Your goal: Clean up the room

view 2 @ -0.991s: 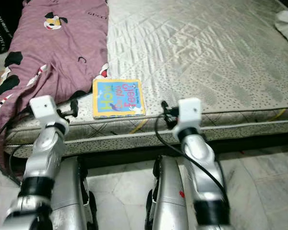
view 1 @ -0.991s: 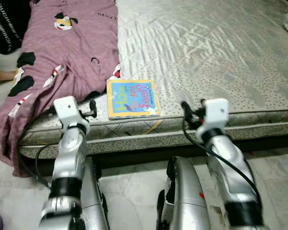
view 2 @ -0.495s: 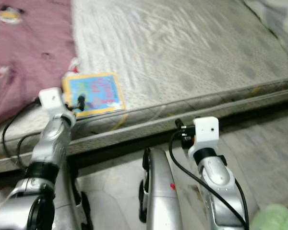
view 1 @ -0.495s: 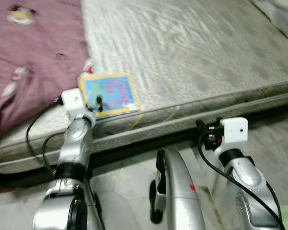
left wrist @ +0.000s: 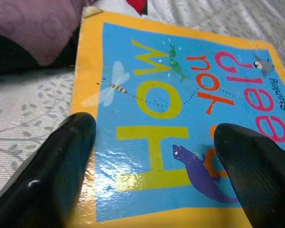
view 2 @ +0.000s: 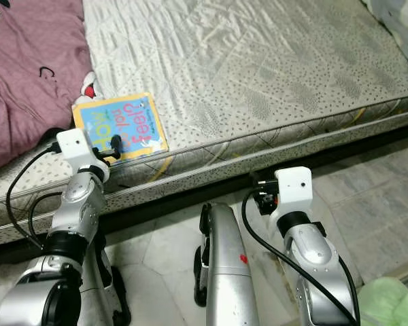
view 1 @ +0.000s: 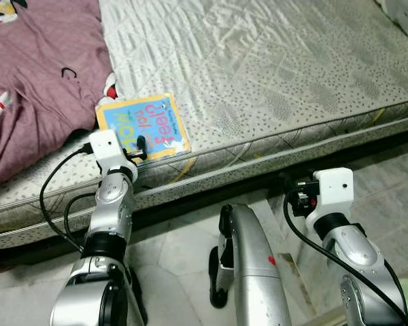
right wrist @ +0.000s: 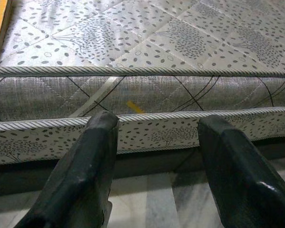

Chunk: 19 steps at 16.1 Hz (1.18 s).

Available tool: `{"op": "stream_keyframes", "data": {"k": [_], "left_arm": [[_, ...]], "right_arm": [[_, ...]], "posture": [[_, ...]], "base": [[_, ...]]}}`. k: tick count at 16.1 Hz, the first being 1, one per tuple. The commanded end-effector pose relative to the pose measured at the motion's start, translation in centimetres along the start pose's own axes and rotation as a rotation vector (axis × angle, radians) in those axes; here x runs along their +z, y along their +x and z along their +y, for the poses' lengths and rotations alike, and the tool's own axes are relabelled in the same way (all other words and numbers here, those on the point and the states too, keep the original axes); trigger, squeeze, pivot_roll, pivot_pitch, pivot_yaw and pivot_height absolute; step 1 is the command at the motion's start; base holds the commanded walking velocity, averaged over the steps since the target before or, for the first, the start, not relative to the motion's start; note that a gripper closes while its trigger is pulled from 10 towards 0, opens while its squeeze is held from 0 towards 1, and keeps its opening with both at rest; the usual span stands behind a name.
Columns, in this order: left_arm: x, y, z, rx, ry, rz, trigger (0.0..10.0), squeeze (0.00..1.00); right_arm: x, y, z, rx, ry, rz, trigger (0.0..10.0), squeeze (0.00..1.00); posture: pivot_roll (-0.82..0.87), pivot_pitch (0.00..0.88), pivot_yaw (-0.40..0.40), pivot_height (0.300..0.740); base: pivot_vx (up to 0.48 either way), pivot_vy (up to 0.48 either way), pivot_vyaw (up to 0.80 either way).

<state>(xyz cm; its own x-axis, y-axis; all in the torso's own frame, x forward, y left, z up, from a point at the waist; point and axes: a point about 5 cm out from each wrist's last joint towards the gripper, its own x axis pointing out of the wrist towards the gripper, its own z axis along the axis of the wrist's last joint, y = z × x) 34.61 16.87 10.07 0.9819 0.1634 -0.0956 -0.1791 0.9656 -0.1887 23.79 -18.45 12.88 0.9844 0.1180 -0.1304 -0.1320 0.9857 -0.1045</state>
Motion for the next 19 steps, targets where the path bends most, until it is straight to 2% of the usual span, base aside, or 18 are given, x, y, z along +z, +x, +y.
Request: {"op": "stream_keyframes", "data": {"k": [1, 3, 5, 7, 8, 11, 13, 16, 19], "left_arm": [[0.0, -0.3, 0.7, 0.044, -0.014, -0.014, 10.0, 0.00], [1.4, -0.7, 1.5, 0.107, -0.030, -0.086, 10.0, 0.00], [1.2, -1.5, 2.2, 0.143, -0.021, -0.098, 10.0, 0.00], [0.0, -1.6, 2.9, 0.154, -0.017, -0.042, 10.0, 0.00], [-1.0, -1.2, 3.1, 0.123, -0.023, 0.022, 10.0, 0.00], [-1.4, -0.4, 3.5, 0.111, -0.048, 0.068, 10.0, 0.00], [-1.8, 0.4, 3.3, 0.060, -0.055, 0.114, 10.0, 0.00], [-1.5, 1.0, 2.4, -0.017, -0.078, 0.099, 10.0, 0.00], [-1.5, 1.5, 1.3, -0.107, -0.118, 0.131, 10.0, 0.00]], "right_arm": [[-0.1, -0.2, -0.3, -0.016, -0.004, 0.009, 10.0, 0.00], [-0.1, 0.2, -0.2, -0.011, 0.001, 0.008, 10.0, 0.00], [-0.1, 0.4, -0.1, -0.008, 0.004, 0.008, 10.0, 0.00], [-0.1, 0.5, 0.0, -0.005, 0.005, 0.008, 10.0, 0.00], [0.0, 0.6, 0.0, -0.004, 0.000, 0.006, 10.0, 0.00], [0.2, 0.7, -0.1, -0.007, -0.007, 0.003, 10.0, 0.00], [0.6, 0.4, -0.1, 0.010, -0.054, -0.012, 10.0, 0.00], [0.7, 0.6, 0.1, 0.015, -0.050, -0.017, 10.0, 0.00], [0.8, 0.7, 0.2, 0.020, -0.052, -0.021, 10.0, 0.00]], "posture": [[-0.15, 0.277, -0.104, 0.511], [-0.13, 0.276, -0.101, 0.511], [-0.13, 0.278, -0.101, 0.511], [-0.13, 0.277, -0.106, 0.511], [-0.14, 0.278, -0.108, 0.511], [-0.15, 0.276, -0.113, 0.511], [-0.17, 0.269, -0.114, 0.511], [-0.17, 0.255, -0.117, 0.511], [-0.18, 0.243, -0.122, 0.511]], "base": [[0.000, 0.000, 0.00], [0.000, 0.000, 0.00], [0.000, 0.000, 0.00], [0.000, 0.000, 0.00], [0.000, 0.000, 0.00], [0.000, 0.000, 0.00], [0.000, 0.000, 0.00], [0.000, 0.000, 0.00], [0.000, 0.000, 0.00]]}}
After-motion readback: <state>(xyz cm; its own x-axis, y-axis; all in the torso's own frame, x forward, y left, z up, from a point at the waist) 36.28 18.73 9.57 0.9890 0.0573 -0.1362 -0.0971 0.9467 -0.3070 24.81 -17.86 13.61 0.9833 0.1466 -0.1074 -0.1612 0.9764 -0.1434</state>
